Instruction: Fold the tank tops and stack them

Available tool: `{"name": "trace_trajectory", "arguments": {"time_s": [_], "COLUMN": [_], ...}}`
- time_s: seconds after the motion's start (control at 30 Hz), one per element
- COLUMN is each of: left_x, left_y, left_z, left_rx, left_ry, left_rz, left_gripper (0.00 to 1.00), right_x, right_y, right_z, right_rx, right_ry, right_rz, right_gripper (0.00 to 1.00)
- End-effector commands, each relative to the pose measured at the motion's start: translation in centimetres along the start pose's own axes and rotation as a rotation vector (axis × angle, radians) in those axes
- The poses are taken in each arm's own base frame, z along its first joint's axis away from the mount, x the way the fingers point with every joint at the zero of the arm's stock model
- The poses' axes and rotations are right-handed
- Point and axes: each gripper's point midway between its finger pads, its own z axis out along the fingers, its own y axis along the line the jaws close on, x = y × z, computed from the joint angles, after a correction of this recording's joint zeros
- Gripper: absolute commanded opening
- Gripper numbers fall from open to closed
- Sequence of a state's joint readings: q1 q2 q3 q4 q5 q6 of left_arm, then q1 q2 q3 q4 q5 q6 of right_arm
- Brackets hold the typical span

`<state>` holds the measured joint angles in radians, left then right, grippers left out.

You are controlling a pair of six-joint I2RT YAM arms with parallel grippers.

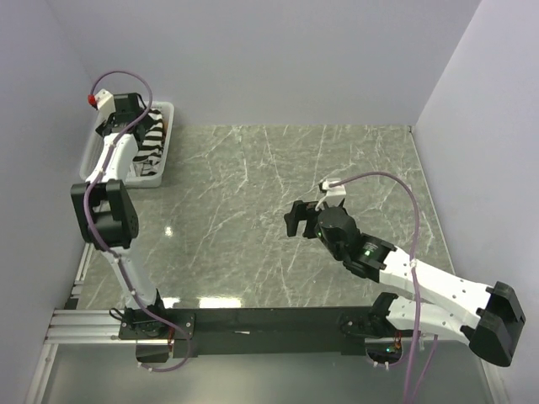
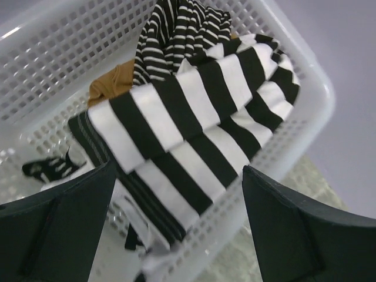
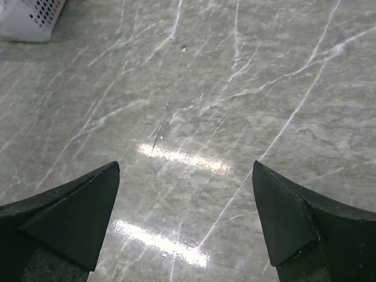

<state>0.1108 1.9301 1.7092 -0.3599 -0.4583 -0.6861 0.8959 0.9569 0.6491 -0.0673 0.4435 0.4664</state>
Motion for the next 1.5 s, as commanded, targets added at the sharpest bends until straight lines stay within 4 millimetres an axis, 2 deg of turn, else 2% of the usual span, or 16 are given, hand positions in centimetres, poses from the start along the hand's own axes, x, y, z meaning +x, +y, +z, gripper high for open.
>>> {"name": "trace_trajectory", "arguments": {"time_s": [0.0,0.07,0.3,0.5,0.6,0.63,0.7,0.77,0.83,1.03,1.2,1.3,1.33,1.37,1.43,1.47], "left_x": [-2.0,-1.9,1.5,3.7,3.3,3.0,1.4,-0.4,-2.1,-9.9,-16.1,-18.4,-18.6,-18.8,-18.4,-18.3], "left_y": [-1.7,-1.6,0.3,1.5,1.4,1.2,0.5,-0.2,-0.9,-3.7,-7.6,-10.3,-10.9,-12.0,-13.3,-14.3], "left_z": [1.6,2.6,7.1,8.9,8.7,8.6,7.7,6.6,5.4,-2.0,-11.1,-17.6,-19.2,-22.3,-25.6,-29.1], "left_rx": [0.067,0.046,-0.03,-0.067,-0.061,-0.057,-0.032,-0.016,0.003,0.149,0.376,0.518,0.546,0.598,0.66,0.723], "left_ry": [-0.011,-0.009,0.033,0.063,0.054,0.048,0.018,-0.003,-0.03,-0.167,-0.281,-0.343,-0.352,-0.368,-0.38,-0.398], "left_rz": [0.055,0.082,0.134,0.145,0.139,0.137,0.127,0.118,0.106,0.028,-0.012,-0.021,-0.02,-0.025,-0.03,-0.051], "left_gripper": [0.95,0.95,0.91,0.77,0.5,0.34,0.22,0.01,0.0,0.0,0.0,0.0,0.0,0.0,0.0,0.0], "right_x": [-2.9,-2.6,-1.3,-0.8,-0.7,-0.7,-1.0,-1.0,-1.2,-1.9,-3.6,-5.3,-5.7,-6.8,-7.8,-8.8], "right_y": [2.2,2.5,2.2,2.4,2.5,2.5,2.8,3.0,3.1,3.3,3.5,3.4,2.9,2.9,2.4,1.9], "right_z": [0.4,0.7,1.4,1.8,2.0,2.0,2.1,2.1,2.0,1.9,1.8,1.5,1.4,1.2,0.8,0.3], "right_rx": [-0.058,-0.069,-0.057,-0.064,-0.063,-0.064,-0.077,-0.084,-0.086,-0.091,-0.08,-0.056,-0.031,-0.027,-0.006,0.011], "right_ry": [-0.053,-0.042,-0.009,0.013,0.019,0.02,0.005,0.009,0.005,-0.007,-0.043,-0.077,-0.086,-0.11,-0.133,-0.16], "right_rz": [0.042,0.046,0.027,0.02,0.016,0.018,0.026,0.025,0.027,0.031,0.026,0.022,0.019,0.026,0.03,0.04], "right_gripper": [1.0,1.0,1.0,1.0,1.0,1.0,1.0,0.99,0.99,0.99,0.99,0.99,0.99,0.99,0.99,0.99]}}
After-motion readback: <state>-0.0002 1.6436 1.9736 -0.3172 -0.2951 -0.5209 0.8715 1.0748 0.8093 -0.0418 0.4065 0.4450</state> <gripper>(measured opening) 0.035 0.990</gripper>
